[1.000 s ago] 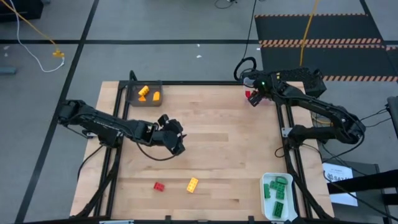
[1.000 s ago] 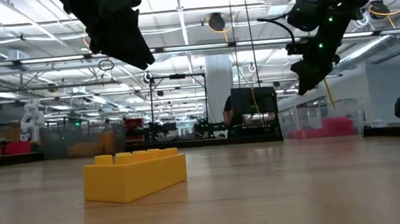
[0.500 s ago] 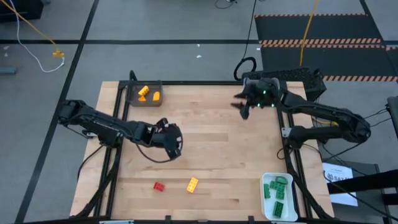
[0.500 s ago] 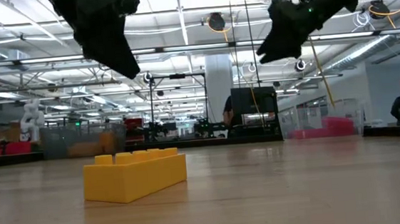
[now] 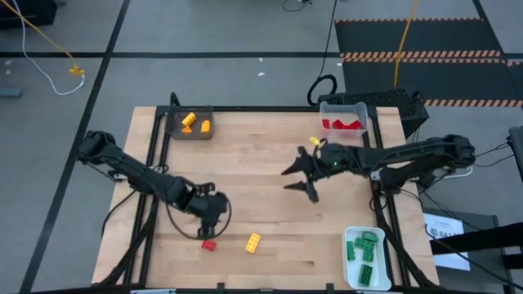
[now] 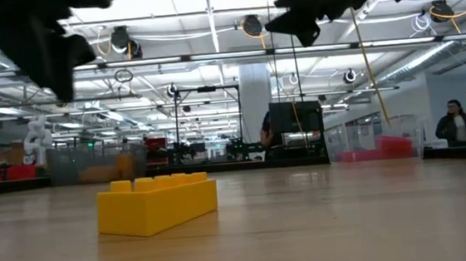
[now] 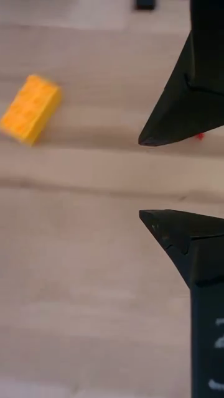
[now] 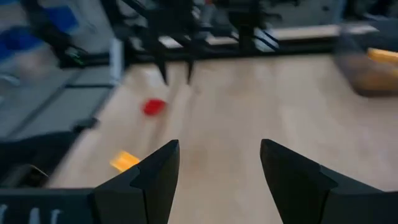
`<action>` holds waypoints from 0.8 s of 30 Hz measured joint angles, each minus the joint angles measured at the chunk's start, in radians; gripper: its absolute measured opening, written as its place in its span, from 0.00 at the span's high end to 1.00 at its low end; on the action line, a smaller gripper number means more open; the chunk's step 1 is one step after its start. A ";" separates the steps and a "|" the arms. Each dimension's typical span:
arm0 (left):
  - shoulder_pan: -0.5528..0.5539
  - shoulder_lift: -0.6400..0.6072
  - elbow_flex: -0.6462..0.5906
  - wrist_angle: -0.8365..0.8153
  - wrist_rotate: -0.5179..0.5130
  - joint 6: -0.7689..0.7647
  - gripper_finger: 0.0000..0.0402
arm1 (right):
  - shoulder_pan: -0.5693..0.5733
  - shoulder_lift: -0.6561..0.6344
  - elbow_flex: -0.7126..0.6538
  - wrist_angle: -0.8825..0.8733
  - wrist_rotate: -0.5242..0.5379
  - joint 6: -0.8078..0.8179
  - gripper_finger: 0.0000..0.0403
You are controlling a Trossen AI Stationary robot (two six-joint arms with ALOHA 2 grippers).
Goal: Sort & place blocks by color
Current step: Put the red gamepiece into the transparent bin
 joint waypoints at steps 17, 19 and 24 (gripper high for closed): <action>-0.201 0.018 0.000 -0.049 -0.008 -0.030 0.55 | 0.209 0.244 0.000 0.137 0.002 0.030 0.47; -0.223 0.040 0.000 -0.045 -0.001 -0.054 0.55 | 0.221 0.259 0.000 0.136 0.003 0.030 0.47; -0.277 0.114 -0.001 0.014 0.029 -0.114 0.55 | 0.243 0.287 0.000 0.136 0.001 0.030 0.47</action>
